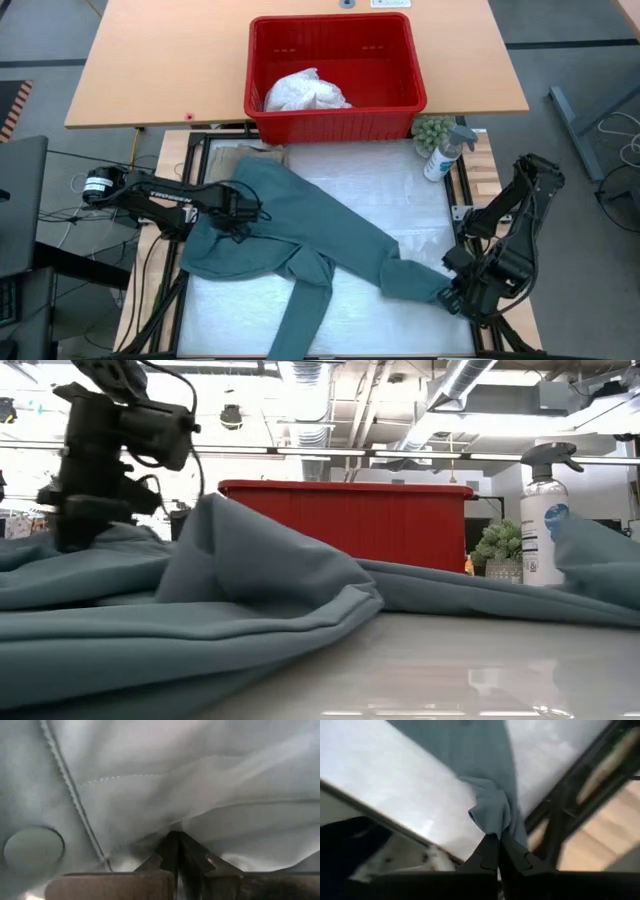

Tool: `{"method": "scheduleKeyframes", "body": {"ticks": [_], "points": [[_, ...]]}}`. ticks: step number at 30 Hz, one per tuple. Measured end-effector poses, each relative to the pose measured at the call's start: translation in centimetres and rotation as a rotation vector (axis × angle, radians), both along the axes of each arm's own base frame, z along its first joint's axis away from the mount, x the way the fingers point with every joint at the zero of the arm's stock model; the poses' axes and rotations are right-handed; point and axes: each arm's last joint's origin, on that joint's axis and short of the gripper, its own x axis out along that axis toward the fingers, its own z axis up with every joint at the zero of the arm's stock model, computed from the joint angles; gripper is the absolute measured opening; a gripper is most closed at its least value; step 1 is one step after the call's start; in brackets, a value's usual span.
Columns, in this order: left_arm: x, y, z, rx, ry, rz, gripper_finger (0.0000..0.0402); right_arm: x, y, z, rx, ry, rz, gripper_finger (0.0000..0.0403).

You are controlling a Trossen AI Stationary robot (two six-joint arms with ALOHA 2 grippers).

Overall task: Fold Laundry from Bin
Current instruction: Fold the blue pants in the red bin

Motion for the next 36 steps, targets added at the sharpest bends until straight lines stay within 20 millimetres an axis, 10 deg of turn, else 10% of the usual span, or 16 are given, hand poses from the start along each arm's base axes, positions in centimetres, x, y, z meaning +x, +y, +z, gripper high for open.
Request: {"method": "scheduleKeyframes", "body": {"ticks": [5, 10, 25, 36], "points": [[-0.8, -0.6, -0.5, -0.054, 0.062, -0.058, 0.0000, 0.7, -0.6, -1.1, -0.108, 0.185, 0.070, 0.0021], [-1.7, -0.7, -1.5, -0.072, 0.097, -0.073, 0.0000, 3.0, -2.2, -1.2, -0.292, 0.004, 0.147, 0.0021], [-2.0, -0.9, -2.5, -0.155, 0.063, -0.055, 0.0000, 9.7, -14.0, 2.6, -0.718, -0.088, 0.299, 0.0020], [-1.6, -1.0, -2.5, -0.172, 0.021, -0.032, 0.0000, 6.1, -6.4, -0.1, 0.087, 0.145, 0.468, 0.0019]]}}
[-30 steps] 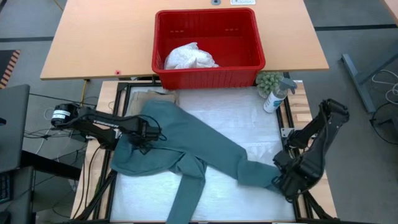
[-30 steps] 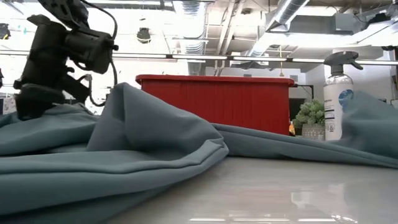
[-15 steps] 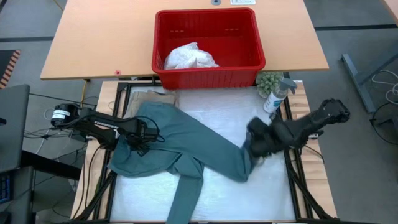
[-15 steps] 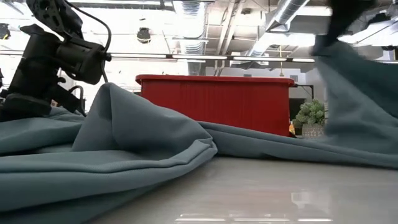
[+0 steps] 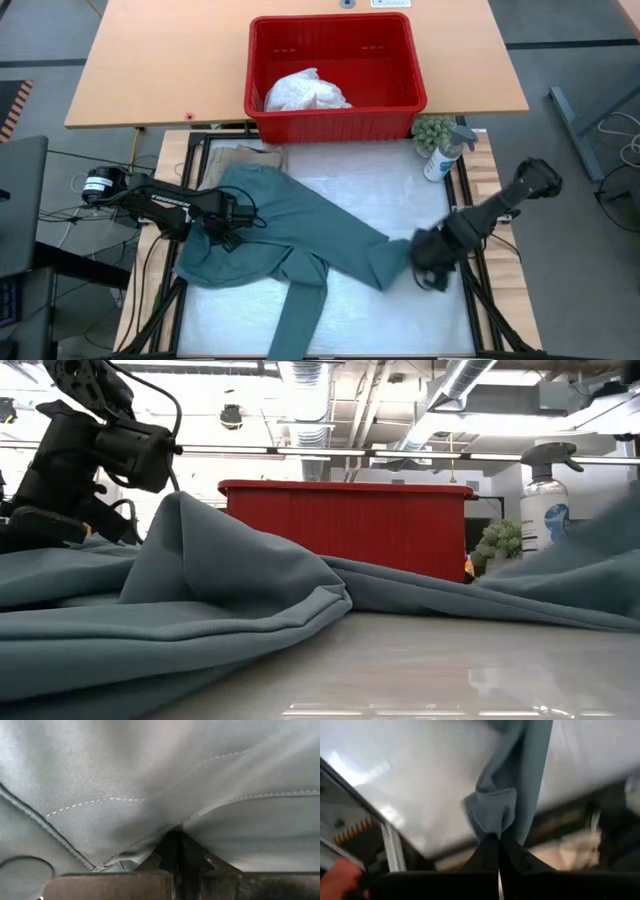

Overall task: Fold Laundry from Bin
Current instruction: Fold the blue pants in the red bin

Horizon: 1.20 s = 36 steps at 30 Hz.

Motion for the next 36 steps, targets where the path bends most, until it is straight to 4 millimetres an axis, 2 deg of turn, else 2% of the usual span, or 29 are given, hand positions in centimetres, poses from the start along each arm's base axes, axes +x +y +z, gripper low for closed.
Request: {"method": "scheduleKeyframes", "body": {"ticks": [5, 8, 13, 15, 21, 26, 30, 36], "points": [[0.0, 0.0, 0.0, -0.001, -0.003, -0.005, 0.0000, -3.6, 3.6, -1.5, 0.056, 0.219, -0.022, 0.0019], [0.0, 0.0, 0.0, -0.002, -0.003, -0.013, 0.0000, -5.2, 5.5, -1.6, 0.122, 0.290, 0.006, 0.0019], [0.0, 0.0, 0.0, -0.005, -0.005, -0.027, 0.0000, -6.6, 8.9, -1.6, 0.271, 0.186, 0.101, 0.0023], [0.1, 0.0, 0.0, -0.007, -0.010, -0.040, 0.0000, -7.2, 9.6, -1.6, 0.268, 0.133, 0.104, 0.0030], [0.5, -0.2, 0.3, -0.080, -0.044, -0.041, 0.0000, -7.8, 10.0, -1.6, 0.197, 0.115, -0.029, 0.0083], [2.3, -0.4, 2.3, -0.200, -0.150, -0.114, 0.0000, -7.8, 9.8, -1.2, 0.200, 0.114, -0.115, 0.0140], [4.1, -0.4, 5.3, -0.225, -0.236, -0.225, 0.0000, -7.2, 9.2, -0.4, 0.222, 0.016, -0.207, 0.0184], [6.6, -0.5, 11.4, -0.193, -0.435, -0.465, 0.0000, -5.6, 7.7, 1.1, 0.208, -0.384, -0.348, 0.0221]]}}
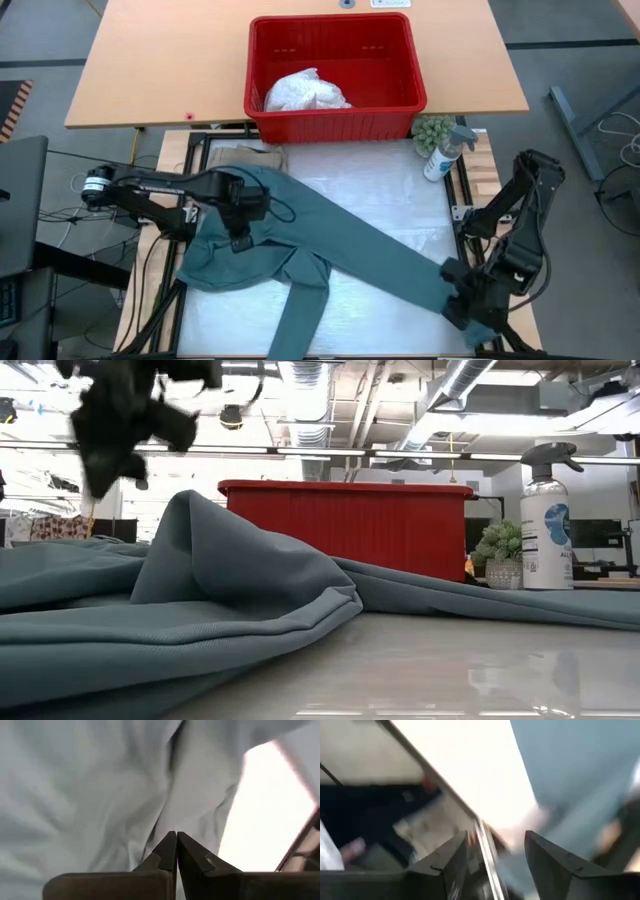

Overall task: Fold Laundry from Bin
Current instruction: Fold the blue pants in the red bin

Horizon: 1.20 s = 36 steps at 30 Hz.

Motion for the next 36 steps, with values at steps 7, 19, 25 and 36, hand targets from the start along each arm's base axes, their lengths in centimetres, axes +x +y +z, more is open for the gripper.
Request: {"method": "scheduleKeyframes", "body": {"ticks": [7, 19, 25, 36], "points": [[-0.3, -3.2, 6.4, 0.076, -0.251, -0.218, 0.0000, 4.6, -1.1, -0.6, -0.278, -0.342, -0.026, 0.0223], [-2.3, -10.8, 8.1, 0.124, -0.378, -0.201, 0.0000, 20.9, -0.9, -6.4, -0.207, -0.673, 0.511, 0.0223], [-3.1, -12.2, 8.2, 0.132, -0.398, -0.155, 0.0000, 25.8, 1.3, -9.1, -0.271, -0.688, 0.868, 0.0223], [-3.7, -13.1, 8.2, 0.148, -0.412, -0.070, 0.0000, 32.0, 4.8, -11.2, -0.416, -0.746, 1.208, 0.0223]]}}
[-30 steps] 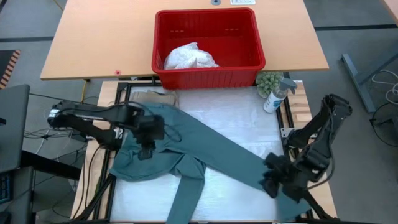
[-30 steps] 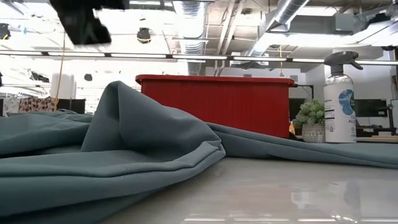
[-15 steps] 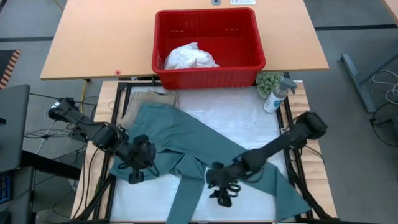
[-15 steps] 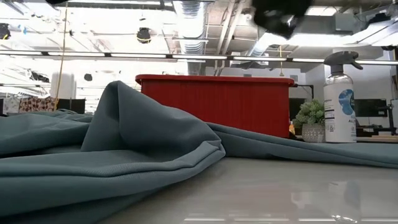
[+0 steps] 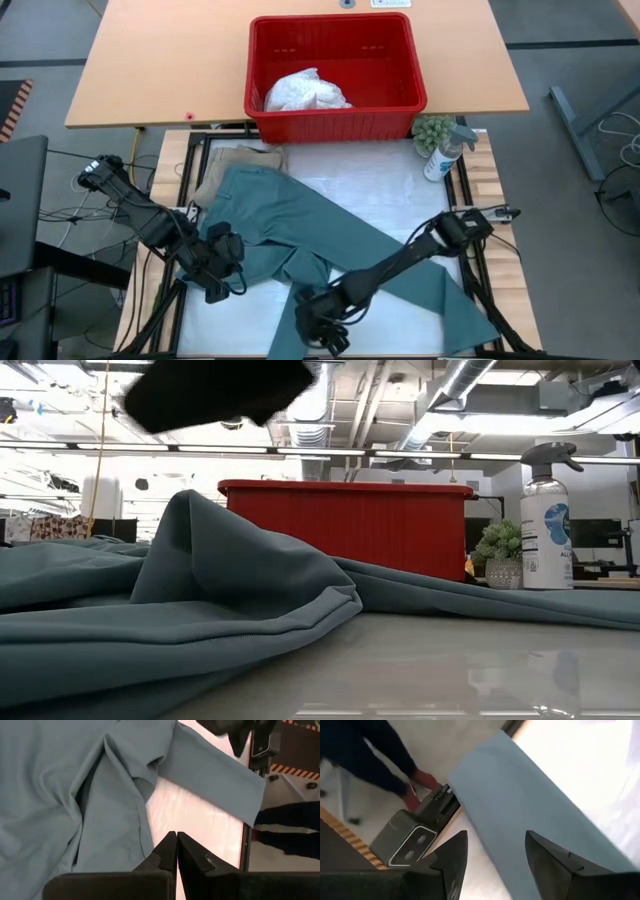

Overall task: Fold Laundry from Bin
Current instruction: Fold the blue pants in the red bin

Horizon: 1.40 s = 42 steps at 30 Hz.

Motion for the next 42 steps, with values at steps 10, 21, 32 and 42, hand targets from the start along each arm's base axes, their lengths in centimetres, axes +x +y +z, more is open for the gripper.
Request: {"method": "scheduleKeyframes", "body": {"ticks": [10, 21, 32, 42], "points": [[0.0, 0.1, 0.0, -0.056, 0.005, 0.132, 0.0000, 1.0, 1.6, -3.8, -0.068, -0.032, 0.096, 0.0223], [0.1, 0.1, 0.0, -0.072, 0.005, 0.169, 0.0000, 0.7, 2.0, -5.7, -0.242, -0.053, -0.043, 0.0111], [0.1, 0.1, 0.0, -0.040, -0.006, 0.140, 0.0000, -2.6, 3.8, 5.7, -0.098, -0.002, -0.148, 0.0016], [0.0, 0.1, 0.0, -0.041, -0.001, 0.136, 0.0000, -12.5, 1.0, 14.4, -0.221, 0.415, -0.367, 0.0016]]}}
